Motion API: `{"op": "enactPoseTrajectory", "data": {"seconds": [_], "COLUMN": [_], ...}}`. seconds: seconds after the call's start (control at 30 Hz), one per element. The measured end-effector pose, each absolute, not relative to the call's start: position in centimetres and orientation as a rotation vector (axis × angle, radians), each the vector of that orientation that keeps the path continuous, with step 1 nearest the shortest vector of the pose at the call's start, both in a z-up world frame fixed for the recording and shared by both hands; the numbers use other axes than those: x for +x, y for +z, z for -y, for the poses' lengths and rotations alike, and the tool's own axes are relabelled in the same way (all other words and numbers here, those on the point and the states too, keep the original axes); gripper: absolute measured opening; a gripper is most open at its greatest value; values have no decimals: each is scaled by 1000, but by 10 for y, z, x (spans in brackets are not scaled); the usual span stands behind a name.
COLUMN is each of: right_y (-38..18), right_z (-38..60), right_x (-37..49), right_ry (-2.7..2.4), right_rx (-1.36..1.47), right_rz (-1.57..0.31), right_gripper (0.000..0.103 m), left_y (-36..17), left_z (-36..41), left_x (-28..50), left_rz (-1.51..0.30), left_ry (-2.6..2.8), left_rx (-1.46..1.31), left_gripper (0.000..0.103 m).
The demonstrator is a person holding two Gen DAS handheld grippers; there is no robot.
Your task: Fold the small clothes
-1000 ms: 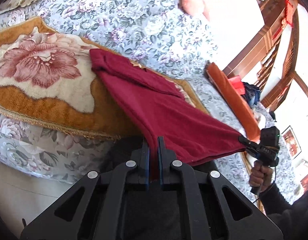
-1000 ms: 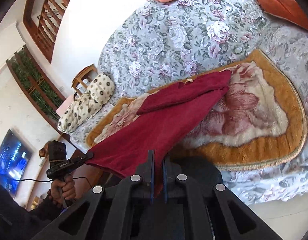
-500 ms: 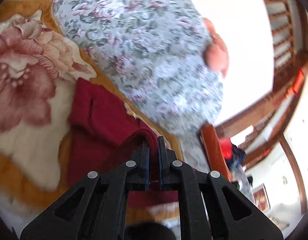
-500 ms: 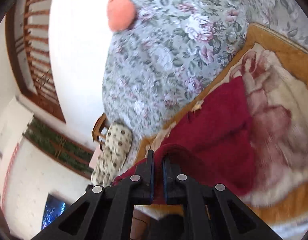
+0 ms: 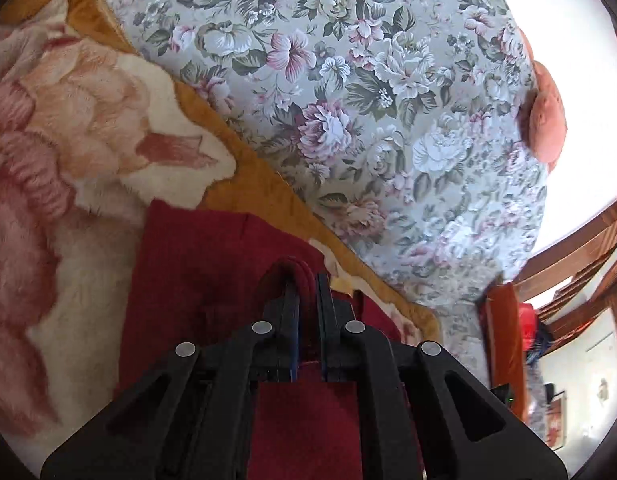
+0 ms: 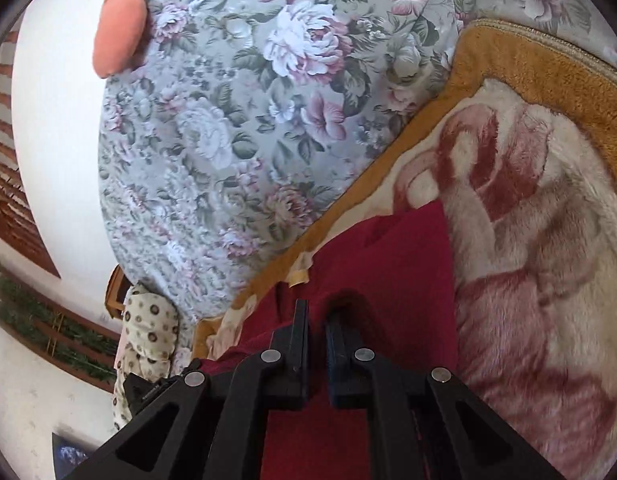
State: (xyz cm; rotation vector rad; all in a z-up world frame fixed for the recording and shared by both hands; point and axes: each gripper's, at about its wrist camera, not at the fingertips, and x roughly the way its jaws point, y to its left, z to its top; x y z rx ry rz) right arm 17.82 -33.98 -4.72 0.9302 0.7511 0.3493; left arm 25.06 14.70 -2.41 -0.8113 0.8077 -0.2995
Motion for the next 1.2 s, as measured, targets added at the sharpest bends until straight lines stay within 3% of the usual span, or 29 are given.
{"op": "enactPoseTrajectory", "data": {"seconds": [0.33,0.43,0.47,0.5,0.6,0.7,0.87,0.97,1.1,1.2], "right_y": [-67,-73,-74,-74,-59,-34,4,14,-3,-29], "right_z": [338,341,342,345,349,351,331,269,186,150], "right_x": [223,229,229,228,218,204,191,204,224,242], "right_ry": [346,348,364,378,429,428,436,444,528,402], "right_rx": [949,1011,1047,1090,1106,1037,807,456,192,-21], "right_rz": [-783,-798,-794,-781,-717,-661,-650,-804,-1022,-1082], "right_gripper": [7,18,27,32,35,38,39,39,39,39], "left_y": [-50,-57,-54,-49,-16,17,28,10,-38,-41], "left_z": [-139,-141,-143,-146,-161,-180,-140,-75,-33,-28], "left_x": [290,296,297,297,292,278,267,262,266,271], "left_rz": [-892,-942,-946,-946,-846,-721,-775,-903,-1087,-1060], "left_ry": [-254,-278,-300,-329,-361,-398,-515,-611,-488,-436], "left_rx": [-755,-791,-804,-819,-845,-889,-795,-582,-392,-320], "left_gripper": [6,14,19,33,66,74,75,75,68,65]}}
